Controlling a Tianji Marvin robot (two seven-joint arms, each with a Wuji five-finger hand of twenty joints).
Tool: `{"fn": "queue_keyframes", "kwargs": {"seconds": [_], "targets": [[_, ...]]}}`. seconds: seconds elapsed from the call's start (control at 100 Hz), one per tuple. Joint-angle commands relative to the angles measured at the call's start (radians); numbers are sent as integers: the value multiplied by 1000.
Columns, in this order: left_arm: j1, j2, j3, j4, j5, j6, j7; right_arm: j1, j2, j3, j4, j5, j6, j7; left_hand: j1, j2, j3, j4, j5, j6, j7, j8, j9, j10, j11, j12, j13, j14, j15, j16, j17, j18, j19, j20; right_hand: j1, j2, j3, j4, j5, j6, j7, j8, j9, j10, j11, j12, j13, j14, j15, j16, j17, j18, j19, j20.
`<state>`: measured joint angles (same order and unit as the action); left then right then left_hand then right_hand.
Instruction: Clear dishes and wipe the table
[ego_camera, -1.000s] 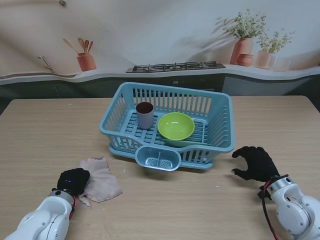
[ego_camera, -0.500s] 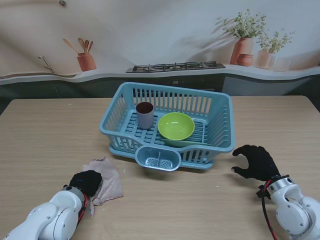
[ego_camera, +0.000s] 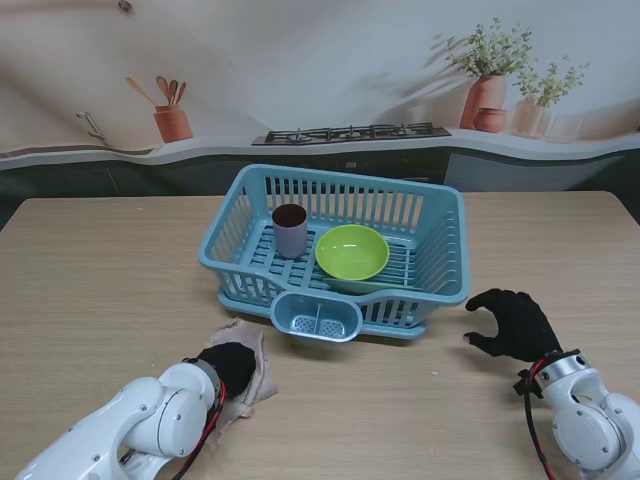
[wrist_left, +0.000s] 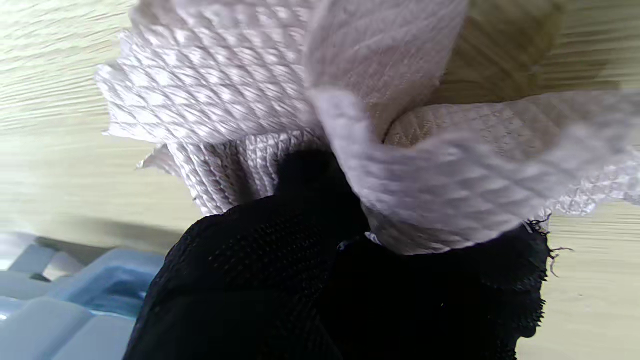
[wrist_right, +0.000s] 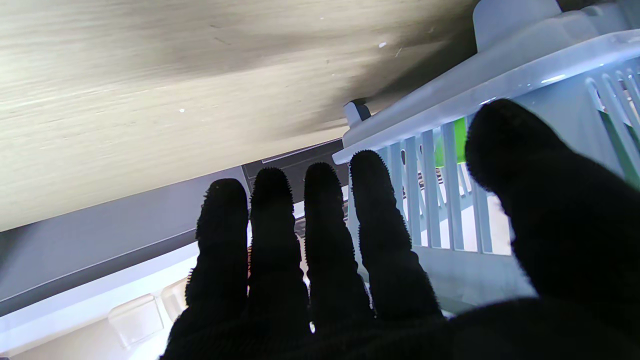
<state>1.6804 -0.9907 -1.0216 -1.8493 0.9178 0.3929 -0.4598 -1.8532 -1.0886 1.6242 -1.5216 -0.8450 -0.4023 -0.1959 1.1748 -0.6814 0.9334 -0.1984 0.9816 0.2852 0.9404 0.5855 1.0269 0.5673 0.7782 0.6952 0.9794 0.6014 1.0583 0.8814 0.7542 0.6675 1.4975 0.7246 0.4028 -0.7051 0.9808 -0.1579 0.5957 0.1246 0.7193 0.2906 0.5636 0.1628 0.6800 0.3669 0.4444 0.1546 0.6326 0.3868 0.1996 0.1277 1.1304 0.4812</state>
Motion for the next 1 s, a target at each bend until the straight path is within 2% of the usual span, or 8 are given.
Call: {"fn": "queue_keyframes", "kwargs": {"seconds": [0.0,0.14,0.27,0.45,0.51,0.61,0.78,0.99], "targets": [[25,-6,13,39,-3,1,-30,-6,-2,1,-4,-4,-8,12,30,34,-13,5,-9,-48,-76,-51,-2,-37,-108,-78,-13,43,-1,12,-6,20,39,23,18,12,1,5,2,0,-5,5,-1,6,5,-11,4,15,15,17,0,-2,18,5],[64,-12,-41,36,45,-23,-18,-5,0,0,-3,-7,-9,16,31,32,-11,5,-7,-48,-76,-53,2,-36,-110,-80,-11,46,-2,11,-6,20,39,25,19,11,2,5,2,0,-5,4,0,7,5,-11,4,16,15,17,0,1,19,5],[130,-23,-129,37,107,-50,34,-5,0,-1,-3,-11,-6,16,34,28,-10,3,-6,-41,-78,-56,2,-32,-111,-80,-12,50,-3,10,-3,26,33,25,19,11,3,5,2,1,-5,4,1,7,5,-11,4,16,16,18,-1,2,19,4],[211,-41,-244,64,190,-93,160,-4,1,-3,-3,-15,-4,16,37,23,-9,2,-2,-35,-80,-58,4,-28,-113,-80,-13,59,-5,10,-2,31,27,26,20,11,3,5,3,1,-4,4,-1,6,5,-11,3,15,16,18,-1,4,19,4],[228,-49,-272,80,188,-89,227,-4,1,-4,-3,-15,-3,16,44,15,-8,-2,5,-24,-86,-65,4,-18,-117,-81,-18,74,-8,12,-8,31,25,32,19,11,3,5,3,1,-4,4,-1,6,6,-11,3,17,17,18,-2,0,19,3],[259,-56,-322,101,215,-111,300,-3,2,-5,-2,-18,-3,17,38,24,-8,-2,5,-34,-90,-63,2,-26,-115,-79,-14,59,-4,14,-5,31,26,39,21,11,3,5,3,1,-4,4,0,7,6,-11,3,15,16,18,-2,2,19,3],[298,-67,-388,134,231,-139,427,-3,2,-7,-2,-20,0,18,38,24,-8,-1,3,-33,-91,-59,3,-26,-115,-78,-16,63,-6,14,-5,31,24,42,20,10,4,5,3,0,-4,4,0,7,6,-10,4,16,17,18,-2,2,20,3],[321,-71,-429,167,254,-193,524,-3,2,-8,-3,-22,4,17,35,22,-8,0,5,-40,-90,-56,4,-31,-115,-79,-16,58,-7,13,-4,31,23,44,21,10,4,5,2,1,-4,4,-1,7,6,-11,3,16,17,18,-2,1,20,3]]}}
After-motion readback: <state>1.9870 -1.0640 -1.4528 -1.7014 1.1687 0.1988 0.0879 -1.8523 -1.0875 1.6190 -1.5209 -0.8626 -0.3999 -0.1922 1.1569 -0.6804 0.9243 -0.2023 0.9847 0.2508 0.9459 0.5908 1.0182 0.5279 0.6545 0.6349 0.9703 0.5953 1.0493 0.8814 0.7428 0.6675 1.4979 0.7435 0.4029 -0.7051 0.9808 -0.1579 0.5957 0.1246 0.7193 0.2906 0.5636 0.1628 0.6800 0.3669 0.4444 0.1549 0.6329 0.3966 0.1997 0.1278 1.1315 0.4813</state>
